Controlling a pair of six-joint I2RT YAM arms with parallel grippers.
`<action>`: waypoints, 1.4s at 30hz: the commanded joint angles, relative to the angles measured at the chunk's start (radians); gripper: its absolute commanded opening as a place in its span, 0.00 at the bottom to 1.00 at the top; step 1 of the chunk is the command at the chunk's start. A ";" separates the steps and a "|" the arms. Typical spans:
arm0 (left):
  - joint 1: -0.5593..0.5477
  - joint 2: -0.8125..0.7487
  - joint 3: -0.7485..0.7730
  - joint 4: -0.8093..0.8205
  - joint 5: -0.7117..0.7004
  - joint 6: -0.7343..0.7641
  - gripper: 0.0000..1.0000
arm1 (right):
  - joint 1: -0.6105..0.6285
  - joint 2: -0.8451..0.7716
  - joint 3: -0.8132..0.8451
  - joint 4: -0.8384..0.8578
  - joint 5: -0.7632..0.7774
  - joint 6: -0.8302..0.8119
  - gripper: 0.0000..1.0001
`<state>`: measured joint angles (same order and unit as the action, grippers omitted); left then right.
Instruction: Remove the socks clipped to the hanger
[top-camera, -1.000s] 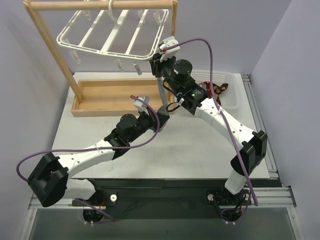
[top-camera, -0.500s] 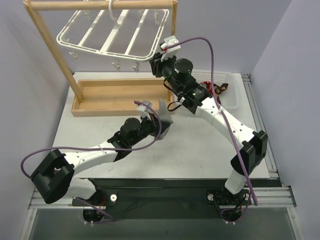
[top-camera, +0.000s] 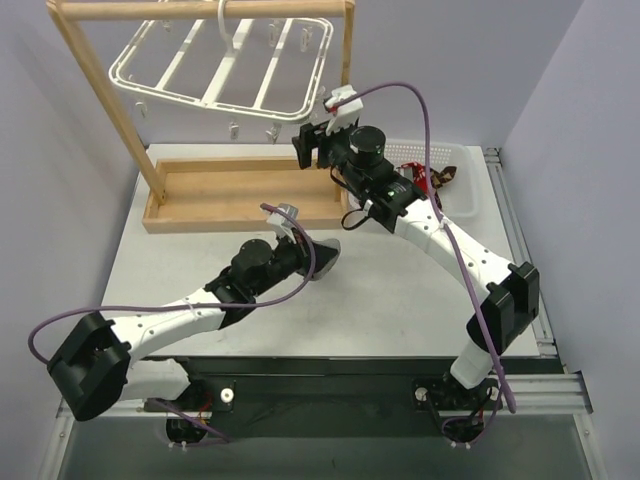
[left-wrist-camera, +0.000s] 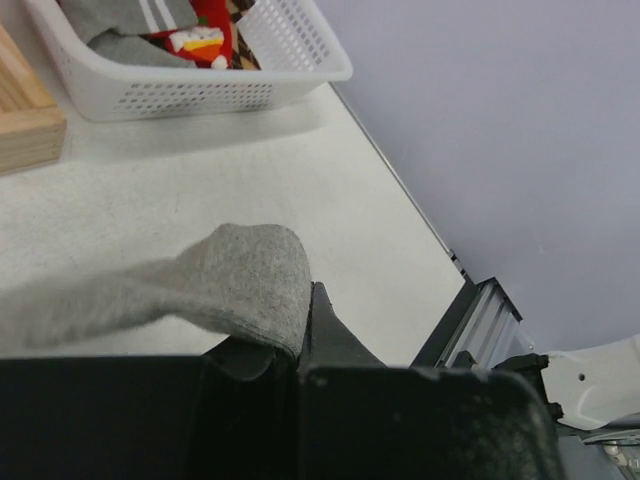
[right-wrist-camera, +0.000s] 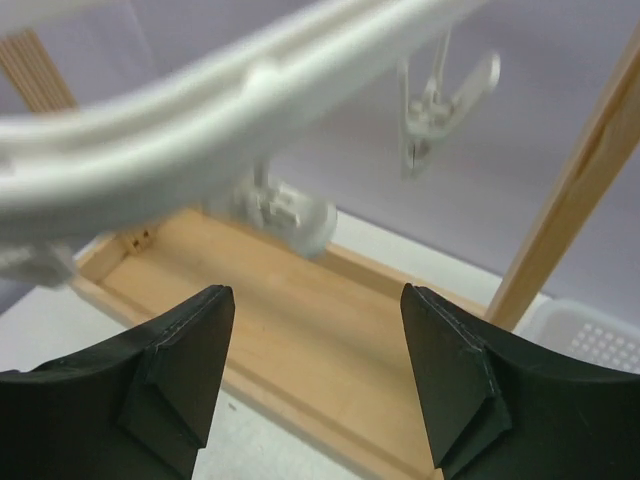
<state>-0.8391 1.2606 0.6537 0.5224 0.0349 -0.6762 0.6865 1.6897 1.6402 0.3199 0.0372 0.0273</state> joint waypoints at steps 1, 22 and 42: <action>0.000 -0.101 0.049 -0.001 0.011 0.012 0.00 | -0.004 -0.102 -0.089 -0.011 0.007 0.046 0.70; 0.368 -0.181 0.164 -0.081 0.718 -0.088 0.00 | -0.142 -0.487 -0.533 -0.288 -0.847 -0.055 0.87; 0.371 -0.129 0.218 0.169 0.889 -0.328 0.00 | -0.094 -0.395 -0.571 -0.199 -0.999 -0.044 0.84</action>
<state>-0.4747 1.1130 0.8322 0.5240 0.8787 -0.8978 0.5678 1.2732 1.0672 0.0444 -0.9295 -0.0341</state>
